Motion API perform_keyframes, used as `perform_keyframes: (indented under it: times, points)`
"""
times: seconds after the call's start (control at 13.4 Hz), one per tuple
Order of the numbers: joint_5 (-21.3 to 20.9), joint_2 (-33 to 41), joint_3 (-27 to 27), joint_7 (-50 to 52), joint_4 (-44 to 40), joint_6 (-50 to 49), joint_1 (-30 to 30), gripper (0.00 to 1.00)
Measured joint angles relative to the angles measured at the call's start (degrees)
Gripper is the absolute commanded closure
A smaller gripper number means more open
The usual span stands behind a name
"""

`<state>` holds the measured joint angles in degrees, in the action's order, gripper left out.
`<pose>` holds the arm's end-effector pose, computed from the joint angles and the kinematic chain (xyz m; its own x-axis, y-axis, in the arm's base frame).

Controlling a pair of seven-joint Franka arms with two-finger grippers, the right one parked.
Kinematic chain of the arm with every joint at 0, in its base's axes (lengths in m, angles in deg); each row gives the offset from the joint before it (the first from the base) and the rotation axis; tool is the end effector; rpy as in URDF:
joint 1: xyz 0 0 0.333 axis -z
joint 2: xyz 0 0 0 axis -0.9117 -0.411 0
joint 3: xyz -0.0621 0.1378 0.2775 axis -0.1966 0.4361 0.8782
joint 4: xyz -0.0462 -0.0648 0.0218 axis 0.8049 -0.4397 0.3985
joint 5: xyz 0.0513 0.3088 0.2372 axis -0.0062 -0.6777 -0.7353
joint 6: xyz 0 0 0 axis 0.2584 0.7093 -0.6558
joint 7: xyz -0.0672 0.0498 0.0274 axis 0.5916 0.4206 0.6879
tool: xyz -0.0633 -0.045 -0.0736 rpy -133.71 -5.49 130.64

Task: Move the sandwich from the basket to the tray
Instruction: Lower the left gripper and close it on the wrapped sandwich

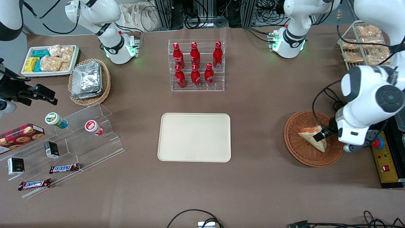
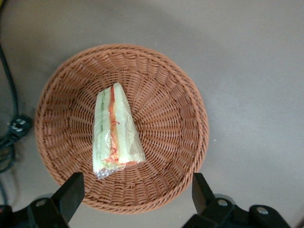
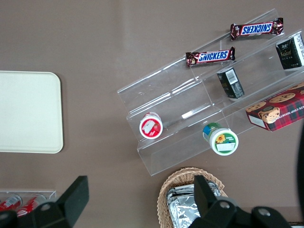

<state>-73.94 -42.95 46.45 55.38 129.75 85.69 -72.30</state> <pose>0.6077 -0.0276 0.3646 0.8525 0.5226 0.0090 0.5226 -0.8518 -0.0369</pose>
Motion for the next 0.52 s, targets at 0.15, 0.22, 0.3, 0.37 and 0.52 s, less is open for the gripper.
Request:
perform_keyframes:
  times: [0.15, 0.22, 0.3, 0.37, 0.52]
  points:
    - [-0.1, -0.9, 0.2, 3.7, 2.9, 2.2, -1.1, 0.00]
    - [-0.1, -1.7, 0.3, 4.5, 3.3, 2.5, -1.7, 0.00]
    - [-0.1, -2.5, 0.4, 5.1, 3.4, 2.6, -2.2, 0.00]
    - [-0.1, -3.4, 0.4, 5.7, 3.4, 2.8, -2.8, 0.00]
    - [-0.1, -4.9, 0.4, 7.3, 3.4, 3.5, -3.6, 0.00]
